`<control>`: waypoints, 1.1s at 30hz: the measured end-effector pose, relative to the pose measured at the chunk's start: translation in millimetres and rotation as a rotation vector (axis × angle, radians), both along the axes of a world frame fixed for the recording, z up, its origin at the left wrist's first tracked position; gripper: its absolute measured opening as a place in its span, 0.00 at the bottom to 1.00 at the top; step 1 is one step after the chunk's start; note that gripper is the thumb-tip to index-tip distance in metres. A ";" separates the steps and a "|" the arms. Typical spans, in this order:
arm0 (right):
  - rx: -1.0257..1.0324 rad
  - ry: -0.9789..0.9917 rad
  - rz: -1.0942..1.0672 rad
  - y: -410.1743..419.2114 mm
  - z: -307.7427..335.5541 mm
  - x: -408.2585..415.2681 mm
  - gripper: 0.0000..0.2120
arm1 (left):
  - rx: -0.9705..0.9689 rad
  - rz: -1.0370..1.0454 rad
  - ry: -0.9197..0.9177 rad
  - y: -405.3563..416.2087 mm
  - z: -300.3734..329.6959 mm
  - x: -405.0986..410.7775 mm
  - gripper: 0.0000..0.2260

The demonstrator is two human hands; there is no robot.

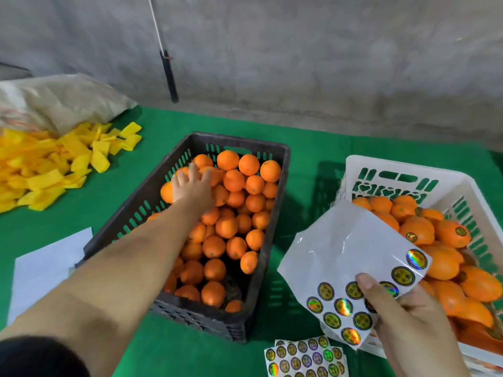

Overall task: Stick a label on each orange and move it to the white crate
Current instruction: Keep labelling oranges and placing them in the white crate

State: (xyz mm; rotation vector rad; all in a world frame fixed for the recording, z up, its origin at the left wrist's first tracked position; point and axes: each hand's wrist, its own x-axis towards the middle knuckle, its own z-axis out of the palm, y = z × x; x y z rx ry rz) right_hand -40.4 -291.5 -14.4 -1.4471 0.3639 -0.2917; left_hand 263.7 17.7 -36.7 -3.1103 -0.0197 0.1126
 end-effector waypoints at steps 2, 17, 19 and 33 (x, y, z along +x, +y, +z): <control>0.021 0.019 -0.016 1.2 -4.7 0.2 0.38 | 0.058 0.002 0.015 14.1 -5.2 14.6 0.36; -0.066 -0.192 0.244 16.0 56.6 -4.9 0.38 | -2.090 -0.287 0.589 -71.8 50.3 -233.2 0.31; -0.167 -0.240 0.203 23.3 62.6 -12.9 0.34 | -2.221 -0.231 0.707 -80.2 52.6 -255.3 0.32; -0.334 -0.241 0.056 29.2 104.1 -49.4 0.15 | -1.855 -0.483 0.357 -62.5 98.5 -308.9 0.32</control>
